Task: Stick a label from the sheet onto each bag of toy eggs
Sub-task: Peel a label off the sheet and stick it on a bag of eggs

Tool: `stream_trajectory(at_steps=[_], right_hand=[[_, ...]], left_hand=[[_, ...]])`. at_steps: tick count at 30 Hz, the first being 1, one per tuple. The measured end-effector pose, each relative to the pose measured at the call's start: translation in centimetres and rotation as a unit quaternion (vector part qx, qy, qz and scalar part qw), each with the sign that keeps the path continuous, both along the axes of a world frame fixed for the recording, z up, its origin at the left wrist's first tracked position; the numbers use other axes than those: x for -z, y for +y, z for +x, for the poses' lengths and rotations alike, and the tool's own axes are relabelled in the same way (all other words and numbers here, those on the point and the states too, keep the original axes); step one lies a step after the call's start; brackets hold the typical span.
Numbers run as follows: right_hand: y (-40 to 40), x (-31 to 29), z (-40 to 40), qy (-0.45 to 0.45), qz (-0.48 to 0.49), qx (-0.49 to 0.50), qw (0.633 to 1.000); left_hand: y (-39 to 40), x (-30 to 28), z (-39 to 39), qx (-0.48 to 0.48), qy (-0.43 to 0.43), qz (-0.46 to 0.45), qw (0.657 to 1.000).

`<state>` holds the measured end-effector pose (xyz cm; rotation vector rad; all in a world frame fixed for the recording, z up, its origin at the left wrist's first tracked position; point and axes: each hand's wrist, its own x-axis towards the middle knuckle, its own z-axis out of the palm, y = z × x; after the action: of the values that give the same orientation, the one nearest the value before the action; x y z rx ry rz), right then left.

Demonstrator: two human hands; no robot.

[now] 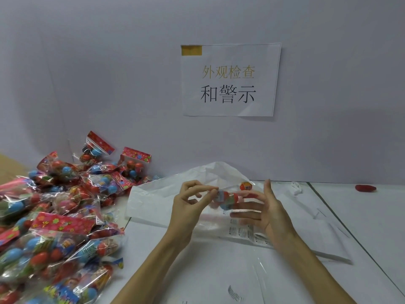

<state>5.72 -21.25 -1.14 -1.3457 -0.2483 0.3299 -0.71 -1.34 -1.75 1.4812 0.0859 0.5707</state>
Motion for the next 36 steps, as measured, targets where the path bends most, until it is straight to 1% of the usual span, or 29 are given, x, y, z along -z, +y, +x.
stream_trajectory(at_steps=[1, 3, 5, 7, 10, 11, 14, 15, 17, 18, 19, 24, 25, 28, 30, 33, 36], right_hand=[[0.1, 0.0, 0.0, 0.020, 0.035, -0.016, 0.999], [0.3, 0.1, 0.1, -0.011, 0.056, 0.001, 0.998], [0.3, 0.4, 0.2, -0.057, 0.049, 0.030, 0.997], [0.2, 0.4, 0.0, -0.087, 0.014, 0.032, 0.996], [0.4, 0.5, -0.1, -0.113, -0.040, -0.009, 0.993], [0.6, 0.5, -0.2, -0.107, -0.051, -0.016, 0.993], [0.9, 0.4, -0.5, -0.043, -0.014, -0.034, 0.998], [0.9, 0.3, -0.6, -0.034, -0.022, -0.026, 0.999], [1.0, 0.2, -0.8, -0.066, -0.099, 0.012, 0.993], [1.0, 0.3, -0.8, -0.087, -0.125, 0.036, 0.988], [1.0, 0.2, -0.9, -0.098, -0.126, 0.049, 0.986], [0.7, 0.0, -0.8, -0.104, -0.101, 0.048, 0.988], [0.7, -0.1, -0.8, -0.091, -0.093, 0.043, 0.991], [1.0, -0.6, -0.9, 0.003, -0.005, 0.016, 1.000], [1.2, -0.5, -0.8, 0.026, 0.017, 0.016, 0.999], [1.5, -0.3, -1.1, 0.019, 0.008, 0.033, 0.999], [1.8, -0.1, -1.5, -0.047, -0.055, 0.046, 0.996]], left_hand=[[-0.1, 0.0, -0.1, 0.020, -0.002, 0.005, 1.000], [-0.3, 0.0, -0.2, 0.068, 0.000, 0.009, 0.998], [-0.7, -0.3, -0.2, 0.104, 0.014, -0.005, 0.995], [-1.2, -0.5, -0.2, 0.100, 0.029, -0.062, 0.993], [-1.2, -0.5, -0.1, 0.044, 0.076, -0.114, 0.990], [-1.1, -0.4, 0.0, 0.040, 0.086, -0.127, 0.987], [-0.6, -0.5, -0.1, 0.067, 0.085, -0.163, 0.981], [-0.6, -0.5, -0.1, 0.078, 0.083, -0.168, 0.979], [-0.8, -0.6, -0.1, 0.104, 0.081, -0.171, 0.976], [-0.9, -0.7, 0.0, 0.116, 0.081, -0.173, 0.975], [-1.0, -0.7, 0.0, 0.122, 0.083, -0.176, 0.973], [-0.8, -0.3, 0.3, 0.120, 0.090, -0.200, 0.968], [-0.7, -0.3, 0.3, 0.124, 0.090, -0.210, 0.966], [-0.7, -0.4, 0.4, 0.143, 0.085, -0.234, 0.958], [-0.8, -0.5, 0.4, 0.144, 0.083, -0.253, 0.953], [-1.1, -0.5, 0.2, 0.128, 0.082, -0.260, 0.954], [-1.5, -0.6, 0.1, 0.076, 0.092, -0.247, 0.962]])
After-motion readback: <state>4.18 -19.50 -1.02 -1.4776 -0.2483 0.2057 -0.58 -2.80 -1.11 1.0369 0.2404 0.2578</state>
